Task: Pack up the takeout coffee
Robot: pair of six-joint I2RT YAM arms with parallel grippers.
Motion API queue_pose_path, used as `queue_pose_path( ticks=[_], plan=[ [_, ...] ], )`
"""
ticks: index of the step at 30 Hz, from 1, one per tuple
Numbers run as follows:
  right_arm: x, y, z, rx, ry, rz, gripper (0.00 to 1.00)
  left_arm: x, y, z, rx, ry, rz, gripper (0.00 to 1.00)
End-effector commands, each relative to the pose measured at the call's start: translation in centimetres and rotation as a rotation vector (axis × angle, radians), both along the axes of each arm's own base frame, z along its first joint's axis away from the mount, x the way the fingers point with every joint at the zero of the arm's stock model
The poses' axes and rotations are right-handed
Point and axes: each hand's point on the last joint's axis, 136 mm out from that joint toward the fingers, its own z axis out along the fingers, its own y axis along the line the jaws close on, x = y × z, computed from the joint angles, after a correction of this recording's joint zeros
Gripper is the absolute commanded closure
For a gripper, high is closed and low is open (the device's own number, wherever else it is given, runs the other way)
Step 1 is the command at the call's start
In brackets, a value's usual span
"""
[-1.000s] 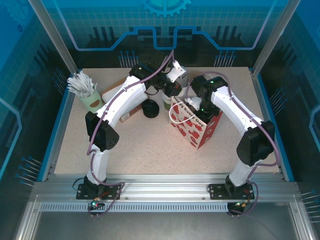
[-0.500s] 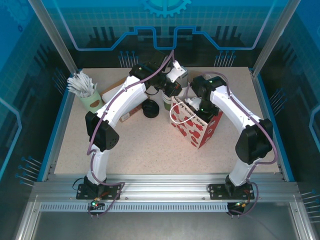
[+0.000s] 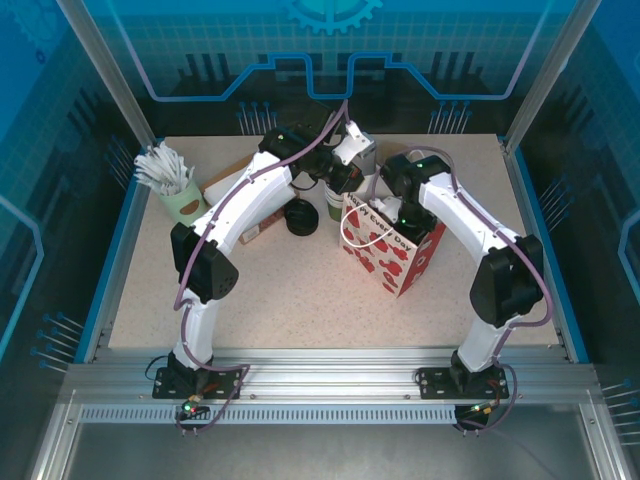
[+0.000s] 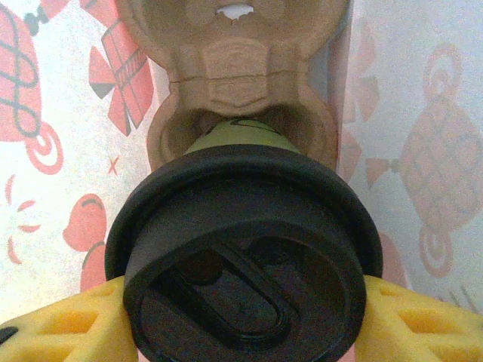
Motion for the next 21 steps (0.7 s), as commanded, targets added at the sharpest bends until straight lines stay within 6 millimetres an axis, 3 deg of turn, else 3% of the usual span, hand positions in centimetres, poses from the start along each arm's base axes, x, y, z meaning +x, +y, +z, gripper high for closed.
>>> queue_pose_path(
  ticks=[1, 9, 17, 21],
  plan=[
    [-0.2, -0.6, -1.1, -0.02, 0.037, -0.011, 0.64, 0.0, 0.3, -1.3, 0.028, 0.032, -0.013, 0.95],
    [-0.1, -0.7, -2.7, -0.026, 0.053, -0.023, 0.64, -0.1, 0.4, -1.5, 0.029, 0.037, -0.012, 0.95],
    [-0.3, -1.1, -5.7, -0.049, 0.087, -0.03, 0.64, -0.2, 0.3, -1.7, 0.027, 0.042, -0.012, 0.95],
    [-0.1, -1.2, -5.5, -0.052, 0.075, -0.034, 0.61, -0.1, 0.3, -1.8, 0.027, 0.045, -0.012, 0.95]
  ],
)
